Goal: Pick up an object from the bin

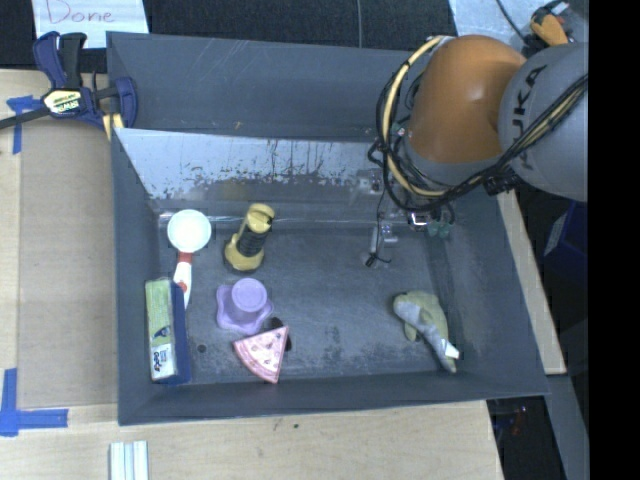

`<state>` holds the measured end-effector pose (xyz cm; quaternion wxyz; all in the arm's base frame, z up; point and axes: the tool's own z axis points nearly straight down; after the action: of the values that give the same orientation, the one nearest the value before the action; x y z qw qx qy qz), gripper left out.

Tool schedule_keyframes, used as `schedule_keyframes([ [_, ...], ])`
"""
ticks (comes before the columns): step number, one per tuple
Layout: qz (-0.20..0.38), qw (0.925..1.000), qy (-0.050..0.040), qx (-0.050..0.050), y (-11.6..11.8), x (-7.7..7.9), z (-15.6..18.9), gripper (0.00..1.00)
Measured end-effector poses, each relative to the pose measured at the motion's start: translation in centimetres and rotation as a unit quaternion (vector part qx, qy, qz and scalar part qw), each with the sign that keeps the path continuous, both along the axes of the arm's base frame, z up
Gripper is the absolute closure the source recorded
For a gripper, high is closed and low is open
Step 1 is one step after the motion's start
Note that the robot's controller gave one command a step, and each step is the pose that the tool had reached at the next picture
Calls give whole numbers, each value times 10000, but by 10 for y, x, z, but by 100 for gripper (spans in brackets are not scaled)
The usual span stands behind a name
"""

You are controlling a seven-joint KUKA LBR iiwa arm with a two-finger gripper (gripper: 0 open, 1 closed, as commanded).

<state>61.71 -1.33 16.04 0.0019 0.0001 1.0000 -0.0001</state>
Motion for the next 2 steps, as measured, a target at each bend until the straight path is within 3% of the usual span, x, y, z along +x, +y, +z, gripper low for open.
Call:
schedule_keyframes([
  [1, 0, 10000, 0, 0, 0, 0, 0, 0],
  [2, 288, 9996, -9, -1, -17, 1, 118, 0],
])
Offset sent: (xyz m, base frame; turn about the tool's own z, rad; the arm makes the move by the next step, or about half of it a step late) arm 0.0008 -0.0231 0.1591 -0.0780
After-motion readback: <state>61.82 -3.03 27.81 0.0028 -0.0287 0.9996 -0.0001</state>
